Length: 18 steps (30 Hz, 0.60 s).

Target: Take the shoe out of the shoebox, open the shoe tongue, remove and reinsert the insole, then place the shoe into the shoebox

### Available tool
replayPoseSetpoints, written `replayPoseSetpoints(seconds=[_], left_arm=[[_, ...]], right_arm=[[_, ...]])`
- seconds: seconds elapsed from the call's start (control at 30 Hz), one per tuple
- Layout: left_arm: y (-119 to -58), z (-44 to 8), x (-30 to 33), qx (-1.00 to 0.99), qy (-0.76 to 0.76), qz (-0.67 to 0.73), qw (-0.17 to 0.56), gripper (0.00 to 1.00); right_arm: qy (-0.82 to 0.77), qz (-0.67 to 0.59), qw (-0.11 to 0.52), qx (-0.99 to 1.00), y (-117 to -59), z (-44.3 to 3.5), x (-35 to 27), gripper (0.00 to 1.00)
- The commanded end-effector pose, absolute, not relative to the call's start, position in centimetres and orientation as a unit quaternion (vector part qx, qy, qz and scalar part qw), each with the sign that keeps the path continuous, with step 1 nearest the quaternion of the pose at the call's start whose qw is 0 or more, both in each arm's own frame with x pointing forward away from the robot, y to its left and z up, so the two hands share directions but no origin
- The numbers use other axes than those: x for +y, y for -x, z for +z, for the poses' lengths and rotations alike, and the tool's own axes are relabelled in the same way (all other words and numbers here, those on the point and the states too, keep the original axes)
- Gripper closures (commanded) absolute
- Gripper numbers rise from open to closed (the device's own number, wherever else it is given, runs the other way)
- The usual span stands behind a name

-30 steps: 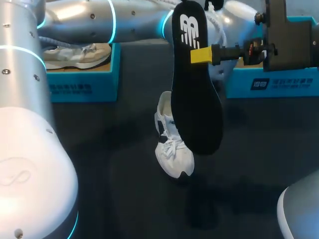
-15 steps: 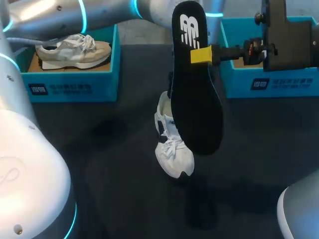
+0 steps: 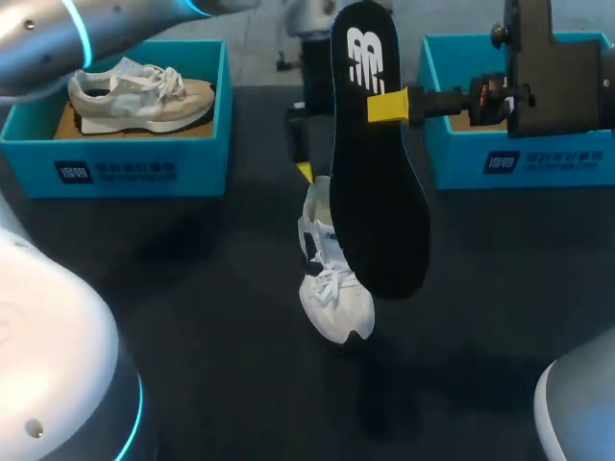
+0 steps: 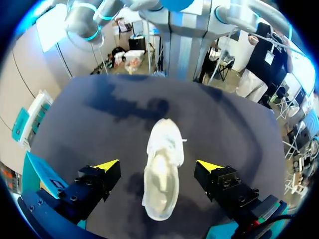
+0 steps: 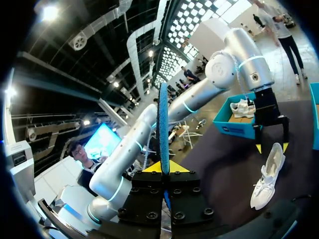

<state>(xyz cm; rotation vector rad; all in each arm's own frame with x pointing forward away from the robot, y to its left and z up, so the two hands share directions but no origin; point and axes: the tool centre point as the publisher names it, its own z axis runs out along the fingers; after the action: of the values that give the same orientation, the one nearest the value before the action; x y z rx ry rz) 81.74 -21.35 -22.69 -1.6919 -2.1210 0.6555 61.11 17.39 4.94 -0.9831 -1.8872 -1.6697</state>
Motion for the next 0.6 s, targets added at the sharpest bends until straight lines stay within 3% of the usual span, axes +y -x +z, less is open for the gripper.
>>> replayPoseSetpoints(seconds=[0.03, 0.6], left_arm=[[-81.09, -21.54, -18.55, -0.757, 0.569, 0.307, 0.102, 0.0], [-81.09, -21.54, -18.55, -0.757, 0.569, 0.307, 0.102, 0.0]], right_arm=[[0.355, -0.602, 0.217, -0.681, -61.24, 4.94, 17.62, 1.0], [0.355, -0.602, 0.217, -0.681, -61.24, 4.94, 17.62, 1.0]])
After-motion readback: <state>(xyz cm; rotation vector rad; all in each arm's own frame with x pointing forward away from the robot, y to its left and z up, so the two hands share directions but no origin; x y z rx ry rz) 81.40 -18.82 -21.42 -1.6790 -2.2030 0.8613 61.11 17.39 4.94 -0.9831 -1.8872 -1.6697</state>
